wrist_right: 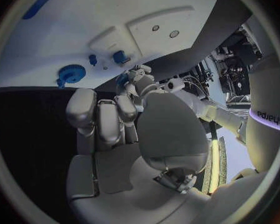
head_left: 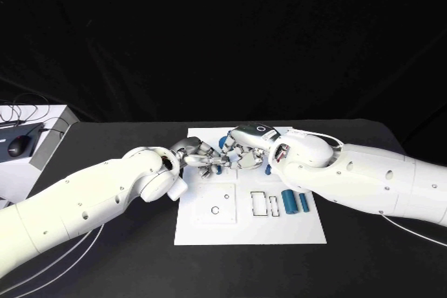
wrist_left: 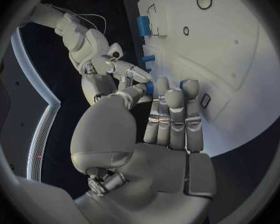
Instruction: Assemble the parts on the task board
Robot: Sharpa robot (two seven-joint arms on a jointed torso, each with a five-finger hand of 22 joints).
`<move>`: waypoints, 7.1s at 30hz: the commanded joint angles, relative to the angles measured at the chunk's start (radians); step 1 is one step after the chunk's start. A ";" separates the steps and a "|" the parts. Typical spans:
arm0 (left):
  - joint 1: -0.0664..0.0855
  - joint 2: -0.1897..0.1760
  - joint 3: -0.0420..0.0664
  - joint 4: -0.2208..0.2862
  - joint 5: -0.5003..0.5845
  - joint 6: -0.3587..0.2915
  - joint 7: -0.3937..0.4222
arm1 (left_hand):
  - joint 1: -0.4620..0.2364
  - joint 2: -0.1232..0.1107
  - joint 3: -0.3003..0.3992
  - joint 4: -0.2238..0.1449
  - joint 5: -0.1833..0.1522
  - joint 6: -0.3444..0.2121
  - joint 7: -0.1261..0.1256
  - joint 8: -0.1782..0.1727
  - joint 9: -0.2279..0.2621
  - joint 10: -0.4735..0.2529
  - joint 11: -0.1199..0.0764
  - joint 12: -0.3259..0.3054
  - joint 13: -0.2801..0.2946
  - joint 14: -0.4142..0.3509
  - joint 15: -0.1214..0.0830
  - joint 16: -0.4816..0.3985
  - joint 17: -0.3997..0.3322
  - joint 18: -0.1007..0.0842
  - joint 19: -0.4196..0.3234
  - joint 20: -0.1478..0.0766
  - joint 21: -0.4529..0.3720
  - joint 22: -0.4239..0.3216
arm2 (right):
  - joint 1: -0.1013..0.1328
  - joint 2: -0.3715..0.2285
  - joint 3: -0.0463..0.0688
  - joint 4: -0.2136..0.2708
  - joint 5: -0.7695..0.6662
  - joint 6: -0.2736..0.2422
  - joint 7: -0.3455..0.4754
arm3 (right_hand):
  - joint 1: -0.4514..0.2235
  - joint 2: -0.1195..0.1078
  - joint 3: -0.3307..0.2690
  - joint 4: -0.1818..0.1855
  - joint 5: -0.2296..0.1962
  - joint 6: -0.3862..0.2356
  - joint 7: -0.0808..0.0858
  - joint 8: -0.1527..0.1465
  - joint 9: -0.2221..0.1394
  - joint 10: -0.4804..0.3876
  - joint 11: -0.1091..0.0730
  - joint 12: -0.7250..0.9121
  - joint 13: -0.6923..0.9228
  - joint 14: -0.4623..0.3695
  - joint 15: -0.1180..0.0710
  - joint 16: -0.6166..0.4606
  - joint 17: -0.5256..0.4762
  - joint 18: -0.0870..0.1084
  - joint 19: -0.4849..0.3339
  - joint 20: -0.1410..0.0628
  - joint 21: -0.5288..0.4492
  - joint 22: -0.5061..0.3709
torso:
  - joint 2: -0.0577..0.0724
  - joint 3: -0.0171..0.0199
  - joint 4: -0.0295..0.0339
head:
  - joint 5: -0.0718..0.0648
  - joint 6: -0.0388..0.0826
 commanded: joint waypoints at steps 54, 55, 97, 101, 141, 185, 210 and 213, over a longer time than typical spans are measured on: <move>0.147 0.002 -0.033 -0.067 -0.103 0.231 -0.392 | -0.098 -0.041 0.224 -0.133 -0.001 0.062 -0.047 0.041 0.191 0.128 -0.042 -0.022 -0.025 0.099 -0.034 0.026 0.225 -0.045 0.074 -0.053 0.173 0.060 | 0.008 -0.252 0.020 -0.063 1.164 -0.290 0.464 | 0.042 0.043 -0.128 -0.078 0.081 -0.227 0.096 0.010 -0.003 -0.278 0.080 -0.535 -0.679 -0.280 0.081 -0.612 -0.599 -0.017 -0.243 0.087 -0.842 -0.234 | -0.002 0.0133 -0.0014 | 0.026 -0.003; 0.153 0.005 -0.038 -0.069 -0.106 0.239 -0.406 | -0.100 -0.040 0.219 -0.136 0.002 0.073 -0.047 0.033 0.184 0.140 -0.044 -0.033 -0.032 0.104 -0.035 0.026 0.239 -0.055 0.080 -0.060 0.179 0.061 | 0.009 -0.253 0.020 -0.069 1.192 -0.294 0.473 | 0.040 0.047 -0.133 -0.080 0.082 -0.229 0.096 0.011 -0.003 -0.283 0.084 -0.542 -0.711 -0.281 0.083 -0.626 -0.626 -0.018 -0.240 0.089 -0.858 -0.258 | -0.003 0.0127 -0.0010 | 0.026 -0.003; 0.207 0.081 -0.132 -0.062 -0.321 0.240 -0.466 | -0.096 -0.043 0.204 -0.152 0.054 0.116 -0.058 0.007 0.204 0.180 -0.055 -0.047 -0.048 0.125 -0.044 0.025 0.327 -0.078 0.101 -0.077 0.234 0.075 | 0.011 -0.247 0.020 -0.123 1.333 -0.254 0.525 | 0.008 0.076 -0.151 -0.117 0.077 -0.245 0.118 0.007 -0.004 -0.339 0.164 -0.840 -1.230 -0.277 0.184 -1.115 -1.227 -0.040 -0.390 0.190 -0.821 -1.112 | -0.003 0.0107 -0.0002 | 0.042 -0.025; 0.207 0.081 -0.134 -0.064 -0.330 0.248 -0.467 | -0.096 -0.043 0.204 -0.152 0.054 0.116 -0.058 0.007 0.204 0.180 -0.055 -0.047 -0.048 0.125 -0.044 0.025 0.327 -0.078 0.101 -0.077 0.234 0.075 | 0.011 -0.248 0.020 -0.124 1.334 -0.251 0.523 | 0.006 0.076 -0.152 -0.116 0.077 -0.245 0.118 0.007 -0.004 -0.339 0.165 -0.840 -1.229 -0.278 0.185 -1.115 -1.227 -0.040 -0.390 0.190 -0.821 -1.113 | -0.003 0.0102 -0.0004 | 0.042 -0.026; 0.207 0.076 -0.158 -0.077 -0.349 0.274 -0.463 | -0.087 -0.045 0.206 -0.142 0.053 0.116 -0.057 0.004 0.209 0.177 -0.054 -0.043 -0.052 0.127 -0.042 0.021 0.334 -0.078 0.097 -0.075 0.233 0.072 | 0.011 -0.249 0.020 -0.119 1.349 -0.230 0.515 | 0.006 0.080 -0.157 -0.115 0.078 -0.245 0.118 0.007 -0.004 -0.343 0.165 -0.839 -1.230 -0.281 0.186 -1.115 -1.227 -0.040 -0.396 0.191 -0.805 -1.138 | -0.003 0.0109 0.0001 | 0.045 -0.039; 0.206 0.091 -0.180 -0.075 -0.356 0.244 -0.441 | -0.075 -0.037 0.157 -0.128 0.049 0.134 -0.068 0.007 0.214 0.196 -0.060 -0.032 -0.076 0.132 -0.046 0.029 0.355 -0.084 0.103 -0.079 0.252 0.074 | 0.011 -0.249 0.020 -0.121 1.353 -0.209 0.506 | 0.000 0.086 -0.164 -0.112 0.083 -0.249 0.120 0.007 -0.004 -0.349 0.167 -0.838 -1.230 -0.287 0.188 -1.115 -1.227 -0.041 -0.403 0.193 -0.789 -1.163 | -0.003 0.0108 0.0002 | 0.040 -0.047; 0.206 0.087 -0.181 -0.051 -0.390 0.210 -0.434 | -0.070 -0.050 0.168 -0.129 0.060 0.148 -0.072 0.011 0.205 0.213 -0.065 -0.035 -0.088 0.133 -0.050 0.031 0.351 -0.089 0.113 -0.084 0.274 0.080 | 0.011 -0.247 0.020 -0.124 1.354 -0.201 0.505 | -0.002 0.089 -0.168 -0.110 0.085 -0.251 0.120 0.007 -0.004 -0.354 0.169 -0.836 -1.229 -0.292 0.190 -1.115 -1.227 -0.041 -0.407 0.196 -0.786 -1.172 | -0.003 0.0107 0.0004 | 0.039 -0.050; 0.206 0.088 -0.181 -0.053 -0.380 0.210 -0.435 | -0.076 -0.049 0.161 -0.126 0.059 0.151 -0.074 0.011 0.201 0.216 -0.066 -0.037 -0.091 0.133 -0.051 0.032 0.350 -0.090 0.112 -0.084 0.273 0.079 | 0.011 -0.247 0.020 -0.124 1.354 -0.201 0.505 | -0.002 0.089 -0.169 -0.111 0.085 -0.251 0.121 0.007 -0.004 -0.356 0.169 -0.836 -1.229 -0.293 0.190 -1.115 -1.227 -0.041 -0.408 0.196 -0.785 -1.173 | -0.004 0.0106 0.0002 | 0.039 -0.050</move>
